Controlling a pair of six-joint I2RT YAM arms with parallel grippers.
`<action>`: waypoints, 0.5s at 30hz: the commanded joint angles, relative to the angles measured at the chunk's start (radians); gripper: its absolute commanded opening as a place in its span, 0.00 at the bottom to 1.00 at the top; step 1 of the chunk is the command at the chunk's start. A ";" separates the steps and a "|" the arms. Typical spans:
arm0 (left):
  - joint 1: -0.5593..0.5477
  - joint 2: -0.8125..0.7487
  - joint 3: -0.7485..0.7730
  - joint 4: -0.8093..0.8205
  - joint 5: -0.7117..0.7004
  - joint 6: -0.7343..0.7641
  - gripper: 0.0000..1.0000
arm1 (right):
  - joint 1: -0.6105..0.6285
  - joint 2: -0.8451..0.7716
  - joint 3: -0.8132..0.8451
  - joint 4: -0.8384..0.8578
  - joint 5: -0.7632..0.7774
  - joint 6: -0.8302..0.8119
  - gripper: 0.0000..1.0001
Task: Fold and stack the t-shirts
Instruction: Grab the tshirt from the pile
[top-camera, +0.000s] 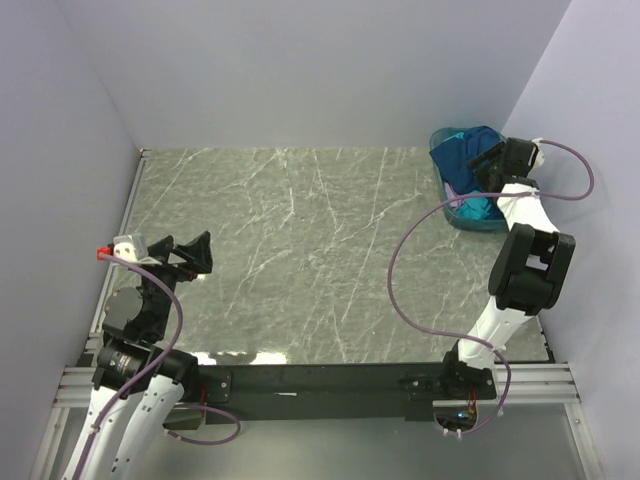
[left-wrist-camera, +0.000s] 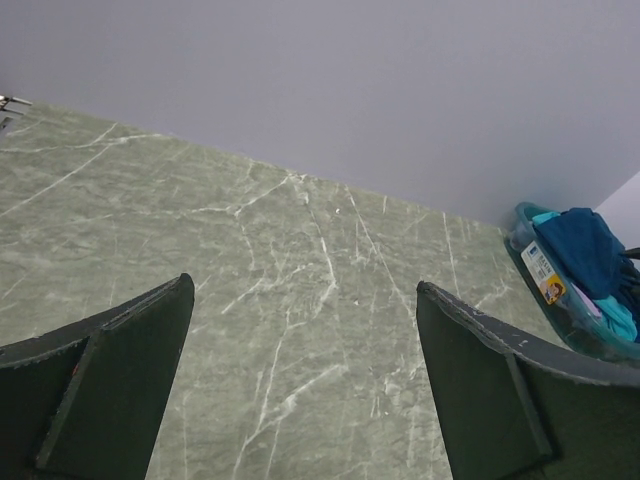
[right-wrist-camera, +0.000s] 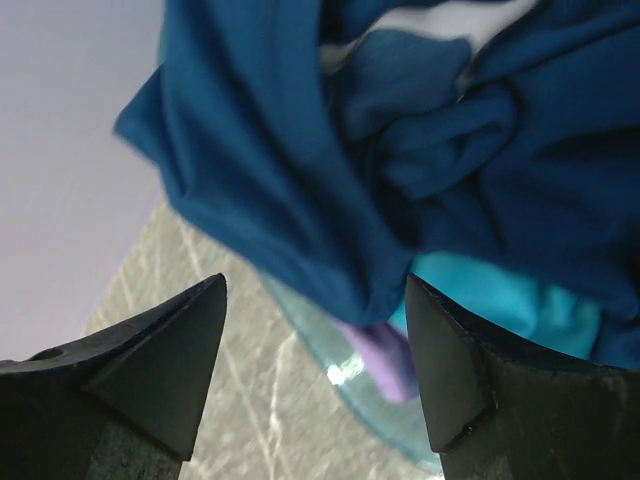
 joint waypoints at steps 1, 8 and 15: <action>-0.004 0.016 -0.012 0.054 0.035 0.016 0.99 | -0.016 0.018 0.025 0.102 0.004 -0.045 0.78; -0.009 0.041 -0.013 0.057 0.050 0.022 1.00 | -0.026 0.090 0.054 0.132 -0.024 -0.084 0.70; -0.009 0.059 -0.012 0.059 0.055 0.025 0.99 | -0.025 0.118 0.049 0.157 -0.061 -0.120 0.55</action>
